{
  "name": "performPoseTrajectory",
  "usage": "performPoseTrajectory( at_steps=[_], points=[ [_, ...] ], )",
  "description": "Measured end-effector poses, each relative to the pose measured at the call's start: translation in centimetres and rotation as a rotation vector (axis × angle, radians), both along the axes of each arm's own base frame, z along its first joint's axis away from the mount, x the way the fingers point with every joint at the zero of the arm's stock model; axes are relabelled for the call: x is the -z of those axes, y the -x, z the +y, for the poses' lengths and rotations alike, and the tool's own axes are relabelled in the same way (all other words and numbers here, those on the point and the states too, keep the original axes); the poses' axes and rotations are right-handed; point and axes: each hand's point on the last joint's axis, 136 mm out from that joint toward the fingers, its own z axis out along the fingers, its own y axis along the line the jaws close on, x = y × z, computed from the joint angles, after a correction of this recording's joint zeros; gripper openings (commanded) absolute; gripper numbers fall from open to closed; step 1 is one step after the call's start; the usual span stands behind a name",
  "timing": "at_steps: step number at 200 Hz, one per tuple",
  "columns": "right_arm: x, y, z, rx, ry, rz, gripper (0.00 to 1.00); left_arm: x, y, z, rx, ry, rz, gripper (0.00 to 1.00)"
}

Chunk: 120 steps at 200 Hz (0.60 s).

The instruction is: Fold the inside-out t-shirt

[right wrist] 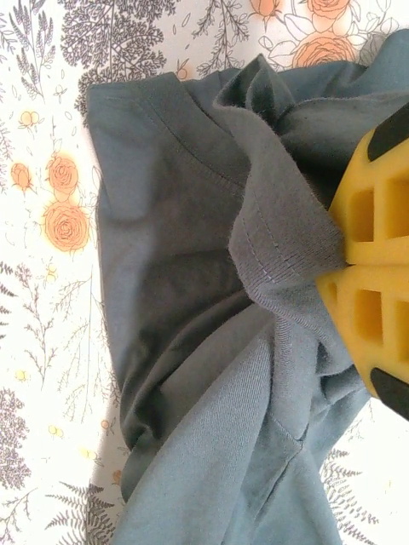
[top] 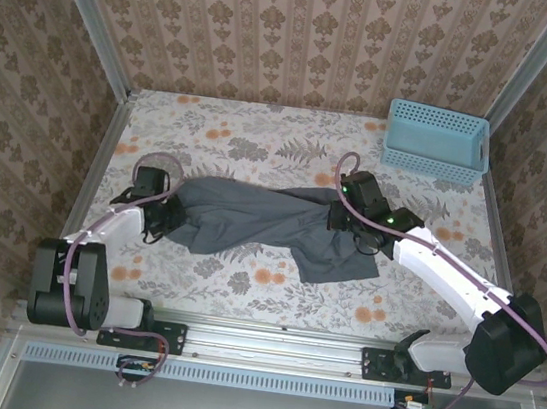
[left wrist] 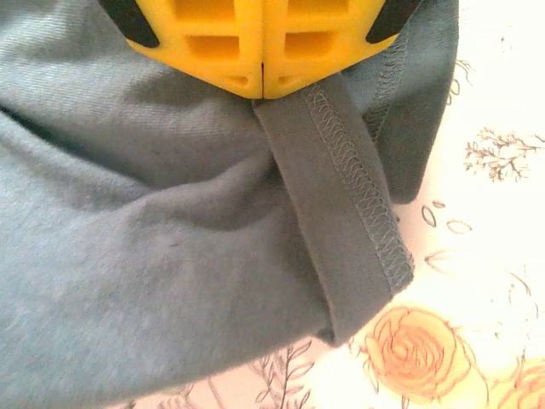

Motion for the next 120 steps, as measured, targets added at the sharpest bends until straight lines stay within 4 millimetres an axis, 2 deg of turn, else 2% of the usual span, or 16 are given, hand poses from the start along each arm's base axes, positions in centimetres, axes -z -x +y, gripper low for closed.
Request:
performPoseTrajectory(
  at_steps=[13, 27, 41, 65, 91, 120],
  points=[
    [-0.3, 0.0, -0.1, 0.003, 0.000, -0.001, 0.00, -1.0, -0.6, 0.1, -0.003, 0.005, -0.026, 0.00],
    [-1.0, 0.0, -0.3, 0.007, -0.005, -0.013, 0.00, -3.0, -1.4, 0.0, -0.002, 0.012, -0.074, 0.00],
    [-1.8, 0.1, -0.6, 0.012, -0.008, -0.028, 0.01, -6.0, -2.2, -0.2, 0.003, 0.021, -0.147, 0.00],
    [-3.4, 0.4, -1.6, 0.030, -0.016, -0.061, 0.01, -12.7, -2.9, -0.5, 0.017, 0.038, -0.320, 0.00],
    [-5.6, 1.4, -3.0, 0.039, -0.019, -0.098, 0.01, -19.7, -1.4, -0.7, 0.035, 0.056, -0.492, 0.00],
    [-9.5, 3.3, -4.3, 0.036, -0.052, -0.179, 0.06, -25.3, 1.6, -0.5, 0.035, 0.050, -0.635, 0.00]
  ],
)
